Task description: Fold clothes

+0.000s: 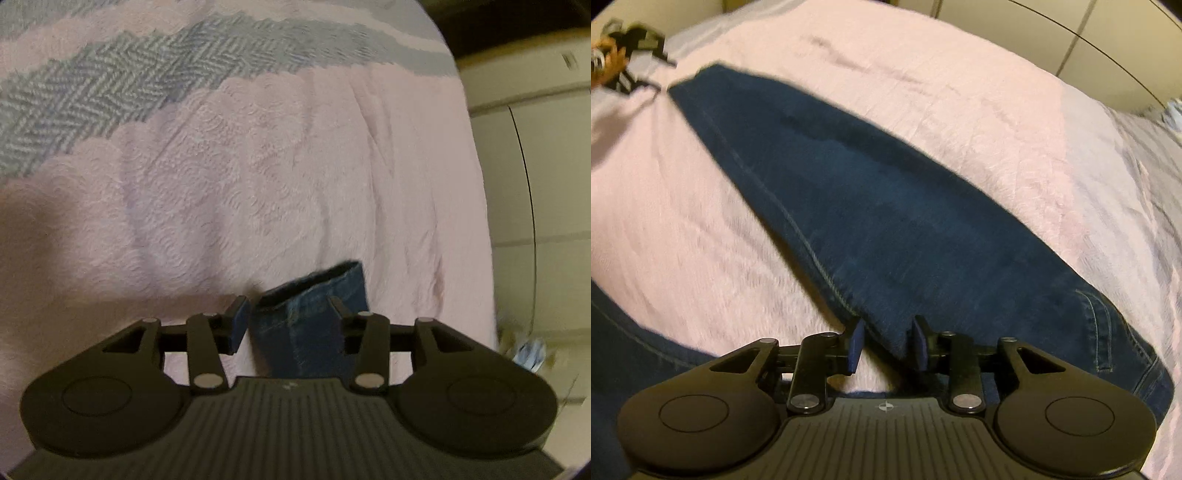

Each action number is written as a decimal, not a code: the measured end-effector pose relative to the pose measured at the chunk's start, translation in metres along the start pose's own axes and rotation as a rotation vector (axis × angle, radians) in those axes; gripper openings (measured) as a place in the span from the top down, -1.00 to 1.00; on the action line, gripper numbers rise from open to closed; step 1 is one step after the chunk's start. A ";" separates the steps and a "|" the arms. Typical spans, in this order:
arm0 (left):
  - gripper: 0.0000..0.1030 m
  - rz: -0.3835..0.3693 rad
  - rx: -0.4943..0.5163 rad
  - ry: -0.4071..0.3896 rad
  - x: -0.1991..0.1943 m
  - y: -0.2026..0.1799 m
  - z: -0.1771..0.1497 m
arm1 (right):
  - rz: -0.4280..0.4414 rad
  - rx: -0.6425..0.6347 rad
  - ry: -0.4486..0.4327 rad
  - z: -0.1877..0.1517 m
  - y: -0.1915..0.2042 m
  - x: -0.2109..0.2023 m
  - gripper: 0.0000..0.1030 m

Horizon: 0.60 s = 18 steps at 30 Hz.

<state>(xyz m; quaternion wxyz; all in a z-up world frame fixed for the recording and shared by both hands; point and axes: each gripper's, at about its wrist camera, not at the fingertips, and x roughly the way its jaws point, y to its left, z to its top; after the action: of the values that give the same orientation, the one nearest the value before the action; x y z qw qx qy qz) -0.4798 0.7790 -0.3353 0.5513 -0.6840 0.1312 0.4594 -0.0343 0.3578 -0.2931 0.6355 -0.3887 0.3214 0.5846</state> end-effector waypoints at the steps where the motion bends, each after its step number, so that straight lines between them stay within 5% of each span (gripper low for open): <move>1: 0.21 0.009 -0.055 0.023 0.005 0.002 0.002 | 0.000 0.023 -0.014 0.001 -0.002 -0.004 0.40; 8: 0.14 0.090 -0.409 0.168 0.033 0.017 0.015 | -0.020 0.098 -0.070 0.020 -0.016 -0.021 0.39; 12: 0.15 0.141 -0.436 0.185 0.039 0.010 0.022 | -0.040 0.089 -0.070 0.026 -0.017 -0.024 0.39; 14: 0.15 0.142 -0.230 0.150 0.034 -0.014 0.027 | -0.047 0.087 -0.062 0.026 -0.018 -0.022 0.39; 18: 0.15 0.128 0.381 0.082 0.023 -0.068 0.013 | -0.061 0.097 -0.049 0.023 -0.019 -0.018 0.39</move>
<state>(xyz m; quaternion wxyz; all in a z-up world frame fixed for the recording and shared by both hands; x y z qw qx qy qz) -0.4273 0.8224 -0.3093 0.6346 -0.5759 0.2811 0.4320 -0.0186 0.3686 -0.2636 0.6790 -0.3526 0.3217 0.5578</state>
